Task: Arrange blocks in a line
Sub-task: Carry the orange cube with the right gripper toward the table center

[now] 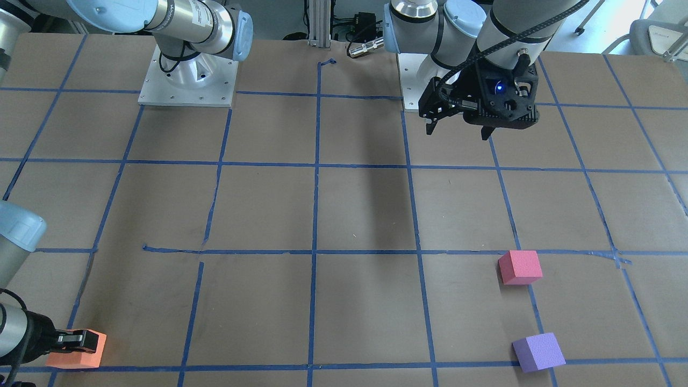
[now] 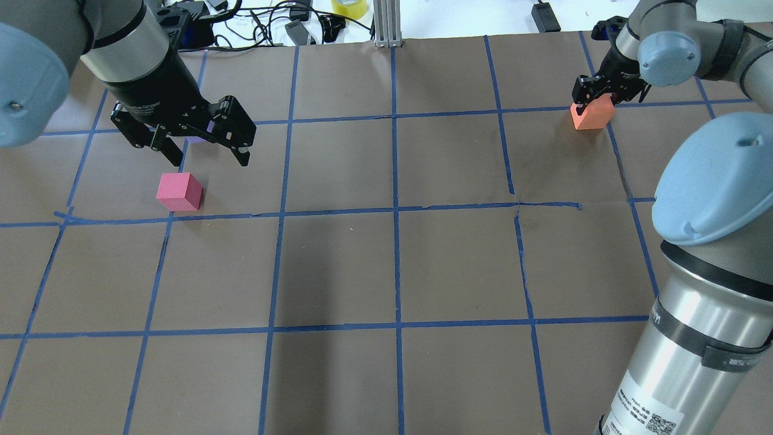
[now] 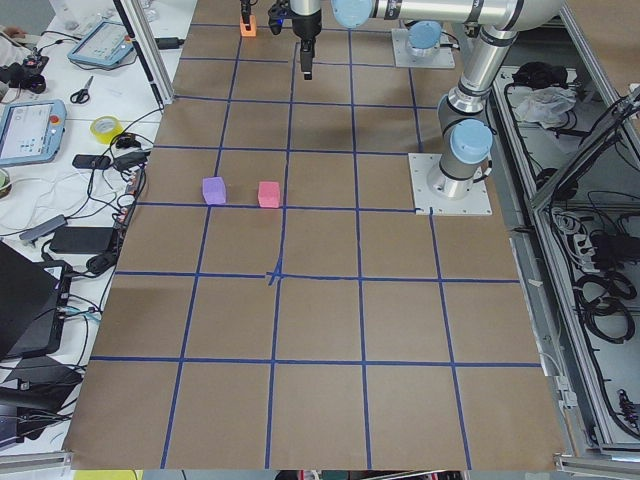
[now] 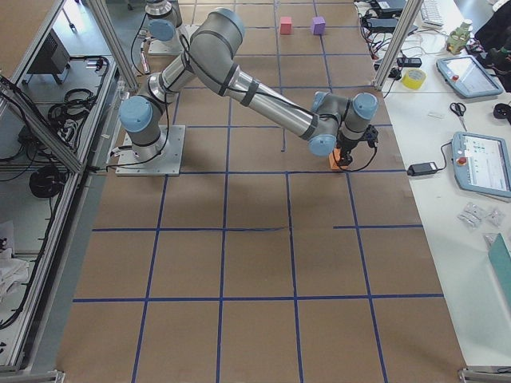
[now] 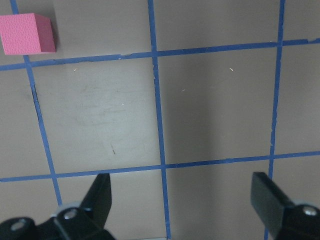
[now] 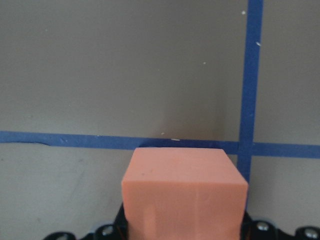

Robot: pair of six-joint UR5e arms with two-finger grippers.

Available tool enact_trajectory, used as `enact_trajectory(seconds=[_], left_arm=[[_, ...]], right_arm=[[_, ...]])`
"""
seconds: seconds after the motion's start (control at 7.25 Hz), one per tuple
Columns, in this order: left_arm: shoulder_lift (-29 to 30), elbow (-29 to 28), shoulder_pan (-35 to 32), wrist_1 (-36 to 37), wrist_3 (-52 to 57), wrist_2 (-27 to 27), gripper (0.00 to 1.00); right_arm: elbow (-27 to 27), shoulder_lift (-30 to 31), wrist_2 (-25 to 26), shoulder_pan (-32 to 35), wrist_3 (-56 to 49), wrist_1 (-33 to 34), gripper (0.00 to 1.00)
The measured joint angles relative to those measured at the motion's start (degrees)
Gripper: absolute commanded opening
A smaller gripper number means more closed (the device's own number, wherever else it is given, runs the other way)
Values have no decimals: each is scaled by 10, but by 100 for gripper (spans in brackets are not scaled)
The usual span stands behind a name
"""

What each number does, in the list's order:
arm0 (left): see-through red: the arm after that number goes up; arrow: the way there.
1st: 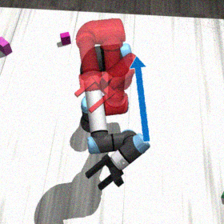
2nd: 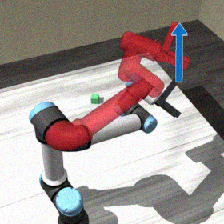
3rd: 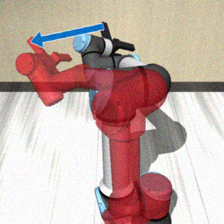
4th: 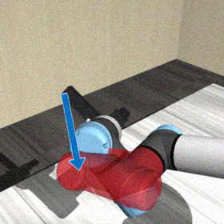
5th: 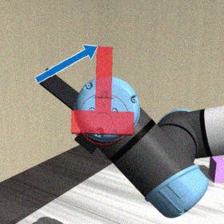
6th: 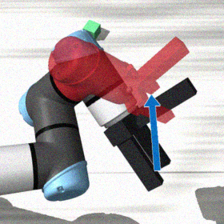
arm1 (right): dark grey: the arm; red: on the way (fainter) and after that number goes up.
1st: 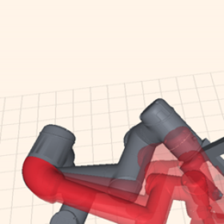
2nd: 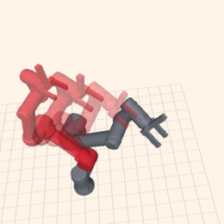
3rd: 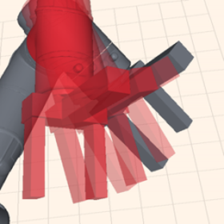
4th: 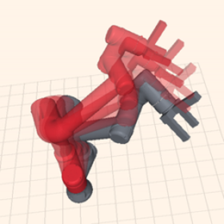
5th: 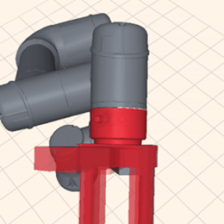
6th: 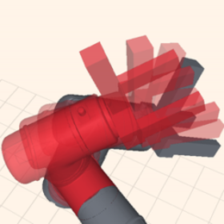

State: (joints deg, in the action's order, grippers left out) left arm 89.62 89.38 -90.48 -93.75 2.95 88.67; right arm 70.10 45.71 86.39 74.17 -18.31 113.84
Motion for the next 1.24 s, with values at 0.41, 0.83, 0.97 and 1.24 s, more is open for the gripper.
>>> enact_trajectory(seconds=[0.41,0.83,0.97,1.24], left_arm=[[-1,0,3,4,-21,4,100],[-1,-1,6,5,-37,5,100],[-1,-1,7,5,-37,6,100],[-3,-3,8,5,-37,8,100]], right_arm=[[-10,2,1,137,143,1,33],[-25,-1,0,251,302,12,35],[-36,-5,0,274,336,17,36],[-66,-22,3,304,376,20,37]])
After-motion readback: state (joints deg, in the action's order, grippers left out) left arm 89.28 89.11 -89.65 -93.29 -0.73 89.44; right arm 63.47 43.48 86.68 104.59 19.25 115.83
